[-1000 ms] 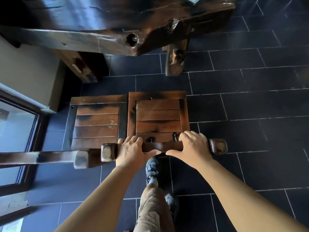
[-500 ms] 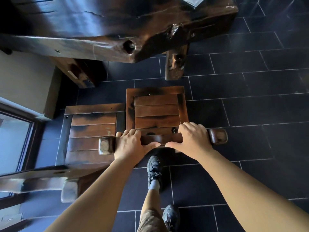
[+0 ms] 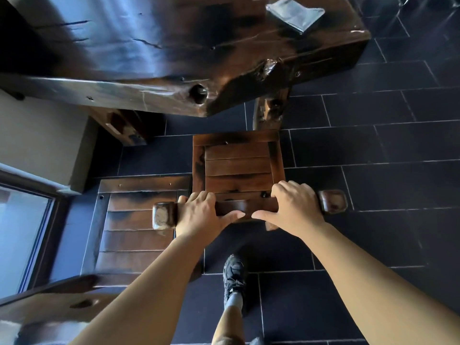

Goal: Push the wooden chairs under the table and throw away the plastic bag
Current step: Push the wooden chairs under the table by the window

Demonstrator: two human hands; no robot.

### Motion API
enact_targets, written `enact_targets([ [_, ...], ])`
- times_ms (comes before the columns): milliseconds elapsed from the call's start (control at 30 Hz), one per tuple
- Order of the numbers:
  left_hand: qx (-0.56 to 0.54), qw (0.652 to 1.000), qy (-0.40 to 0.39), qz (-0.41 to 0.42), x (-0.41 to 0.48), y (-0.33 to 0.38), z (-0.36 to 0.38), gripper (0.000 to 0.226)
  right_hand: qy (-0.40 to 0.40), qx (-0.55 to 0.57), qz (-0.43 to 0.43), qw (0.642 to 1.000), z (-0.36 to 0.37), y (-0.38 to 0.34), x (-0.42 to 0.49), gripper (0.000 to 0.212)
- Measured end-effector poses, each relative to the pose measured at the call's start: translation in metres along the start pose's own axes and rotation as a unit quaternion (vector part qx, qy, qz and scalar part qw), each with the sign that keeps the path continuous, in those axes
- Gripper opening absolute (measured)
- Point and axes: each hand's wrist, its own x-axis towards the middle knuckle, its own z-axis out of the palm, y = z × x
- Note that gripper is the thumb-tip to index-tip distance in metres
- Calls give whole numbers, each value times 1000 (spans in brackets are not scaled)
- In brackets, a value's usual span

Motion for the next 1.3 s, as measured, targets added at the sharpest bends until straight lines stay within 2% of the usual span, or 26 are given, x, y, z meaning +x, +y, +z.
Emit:
enact_targets([
  [333, 16, 1000, 9, 0, 63, -1, -16, 88, -2, -9, -13, 1000, 5, 23, 64, 71],
  [667, 3, 1000, 16, -5, 118, 0, -29, 88, -46, -6, -2, 999, 6, 44, 123, 86],
  [800, 5, 1000, 22, 1, 133, -7, -32, 87, -38, -16, 1, 999, 9, 42, 135, 81],
  [967, 3, 1000, 15, 2, 133, -10, -34, 87, -46, -26, 8, 999, 11, 38, 136, 84],
  [1233, -22, 999, -28, -14, 133, -9, -41, 98, -130, -26, 54, 990, -3, 32, 139, 79],
  [1300, -58, 997, -54, -15, 132, -9, -48, 90, -177, -15, 82, 981, -15, 25, 141, 79],
])
